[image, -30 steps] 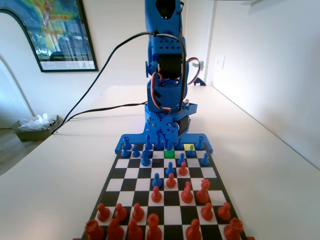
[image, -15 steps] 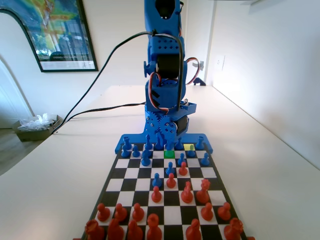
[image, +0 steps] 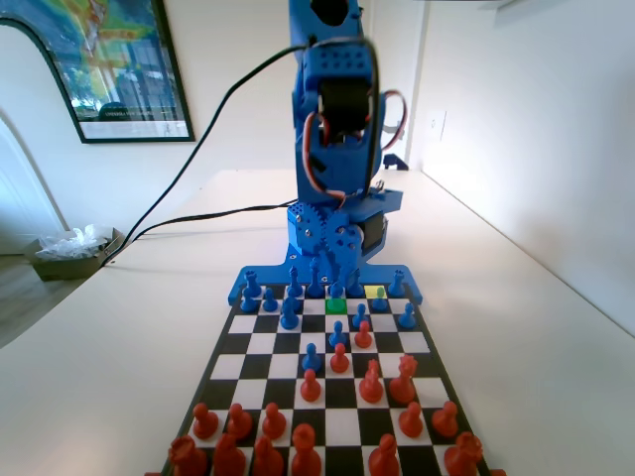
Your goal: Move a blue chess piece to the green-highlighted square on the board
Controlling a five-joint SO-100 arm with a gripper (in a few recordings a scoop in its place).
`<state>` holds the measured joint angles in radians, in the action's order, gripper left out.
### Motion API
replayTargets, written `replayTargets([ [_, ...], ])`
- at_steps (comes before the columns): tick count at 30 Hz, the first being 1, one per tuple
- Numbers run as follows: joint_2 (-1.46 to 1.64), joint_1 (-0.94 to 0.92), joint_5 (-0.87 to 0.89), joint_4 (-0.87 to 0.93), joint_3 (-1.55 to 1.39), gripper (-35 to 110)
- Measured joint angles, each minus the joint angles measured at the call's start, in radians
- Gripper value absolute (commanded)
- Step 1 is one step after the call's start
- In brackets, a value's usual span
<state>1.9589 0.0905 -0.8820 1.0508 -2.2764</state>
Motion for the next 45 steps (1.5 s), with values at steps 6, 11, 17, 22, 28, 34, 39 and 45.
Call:
replayTargets([
  [6,0.135,0.051,-0.167,0.216,0.150,1],
  [11,0.238,0.074,-0.328,0.325,0.235,1],
  [17,0.365,0.098,-0.538,0.463,0.336,1],
  [22,0.477,0.133,-0.724,0.580,0.393,1],
  [28,0.672,0.140,-0.831,0.667,0.399,1],
  [34,0.799,0.078,-0.798,0.655,0.302,1],
  [39,0.879,0.060,-0.798,0.655,0.215,1],
  [45,0.951,0.041,-0.798,0.591,0.106,2],
])
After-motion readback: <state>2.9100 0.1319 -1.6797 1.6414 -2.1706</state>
